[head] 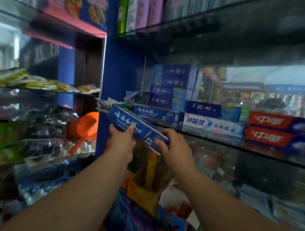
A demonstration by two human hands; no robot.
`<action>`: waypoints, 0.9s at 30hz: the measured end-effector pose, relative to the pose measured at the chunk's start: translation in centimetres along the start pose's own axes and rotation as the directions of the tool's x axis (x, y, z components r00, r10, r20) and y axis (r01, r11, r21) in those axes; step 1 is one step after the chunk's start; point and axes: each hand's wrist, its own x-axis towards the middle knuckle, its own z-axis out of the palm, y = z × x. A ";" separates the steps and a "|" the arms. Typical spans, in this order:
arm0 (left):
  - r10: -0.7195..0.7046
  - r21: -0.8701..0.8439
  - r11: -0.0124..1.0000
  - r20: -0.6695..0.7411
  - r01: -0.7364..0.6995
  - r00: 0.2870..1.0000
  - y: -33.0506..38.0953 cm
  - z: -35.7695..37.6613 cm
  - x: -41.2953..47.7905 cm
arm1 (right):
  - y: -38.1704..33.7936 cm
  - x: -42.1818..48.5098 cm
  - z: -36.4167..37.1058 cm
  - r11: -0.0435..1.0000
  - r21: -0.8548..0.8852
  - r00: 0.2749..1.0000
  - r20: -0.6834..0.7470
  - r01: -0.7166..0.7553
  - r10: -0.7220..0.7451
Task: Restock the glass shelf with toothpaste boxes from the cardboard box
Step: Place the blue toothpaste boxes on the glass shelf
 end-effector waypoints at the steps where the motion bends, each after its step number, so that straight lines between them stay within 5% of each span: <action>1: 0.026 0.058 0.998 0.020 -0.027 0.999 0.6 0.9 0.3 | -0.4 0.9 -0.9 1.000 -0.019 1.000 -0.022 0.010 -0.010; 4: 0.097 0.263 0.957 0.110 -0.123 0.989 2.0 3.6 0.7 | -1.6 3.5 -2.8 0.996 -0.089 0.998 -0.067 0.017 -0.023; 8: 0.150 0.644 0.732 0.165 -0.222 0.975 2.7 6.3 1.7 | -2.2 6.7 -4.0 0.983 -0.181 0.998 -0.069 -0.004 -0.009; 13: 0.035 0.804 0.539 0.277 -0.251 0.960 0.9 7.7 4.9 | -1.0 9.7 -3.3 0.953 -0.295 0.998 -0.013 -0.070 0.069; 18: -0.033 0.927 0.225 0.316 -0.301 0.948 -1.0 8.1 7.8 | 0.4 11.3 -1.7 0.902 -0.425 0.996 0.011 -0.073 0.086; 23: -0.099 0.945 0.106 0.321 -0.311 0.942 -0.9 8.2 9.1 | 1.4 12.8 -0.2 0.875 -0.481 0.997 0.021 -0.053 0.071; 27: -0.102 0.950 0.199 0.265 -0.242 0.959 -0.7 8.3 9.7 | 2.2 14.2 0.9 0.892 -0.448 0.990 0.087 -0.061 0.111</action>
